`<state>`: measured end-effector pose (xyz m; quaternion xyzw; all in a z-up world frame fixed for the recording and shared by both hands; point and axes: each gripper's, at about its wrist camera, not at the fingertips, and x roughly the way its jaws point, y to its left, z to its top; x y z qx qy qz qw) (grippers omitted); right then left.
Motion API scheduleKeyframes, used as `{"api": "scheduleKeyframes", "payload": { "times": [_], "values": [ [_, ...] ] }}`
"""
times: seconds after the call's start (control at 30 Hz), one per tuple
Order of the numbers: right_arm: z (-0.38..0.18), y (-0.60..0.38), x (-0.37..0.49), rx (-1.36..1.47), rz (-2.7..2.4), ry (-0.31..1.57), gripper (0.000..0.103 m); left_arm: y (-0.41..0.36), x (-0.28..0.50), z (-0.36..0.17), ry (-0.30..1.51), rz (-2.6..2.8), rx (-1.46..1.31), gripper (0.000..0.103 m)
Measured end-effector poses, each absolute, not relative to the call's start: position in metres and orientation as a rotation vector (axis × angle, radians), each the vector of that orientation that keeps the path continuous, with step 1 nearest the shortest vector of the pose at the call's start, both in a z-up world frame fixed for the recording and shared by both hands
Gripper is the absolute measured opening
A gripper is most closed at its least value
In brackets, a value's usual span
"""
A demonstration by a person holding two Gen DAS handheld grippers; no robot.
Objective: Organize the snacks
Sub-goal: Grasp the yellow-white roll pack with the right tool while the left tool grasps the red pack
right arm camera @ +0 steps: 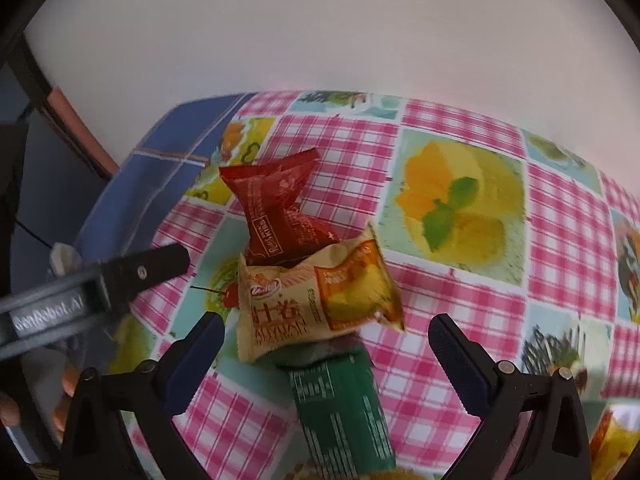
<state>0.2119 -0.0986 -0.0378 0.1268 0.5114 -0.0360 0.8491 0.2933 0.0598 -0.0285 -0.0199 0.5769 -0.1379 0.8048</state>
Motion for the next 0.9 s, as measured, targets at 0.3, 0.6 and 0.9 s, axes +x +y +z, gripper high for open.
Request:
{"api": "scheduleKeyframes", "payload": {
  "times": [0.3,0.6,0.9],
  "values": [
    [-0.057,-0.103,0.227,0.230,-0.081,1.100,0.103,0.053,0.303,-0.035,1.244,-0.338,-0.063,0.102],
    [-0.057,-0.121,0.222,0.274,-0.114,1.090,0.095,0.027,0.301,-0.025,1.237,-0.399,-0.090,0.102],
    [-0.056,-0.144,0.215,0.294,-0.116,1.089,0.094,-0.032,0.313,-0.034,1.260,-0.410,-0.082,0.099]
  ]
}}
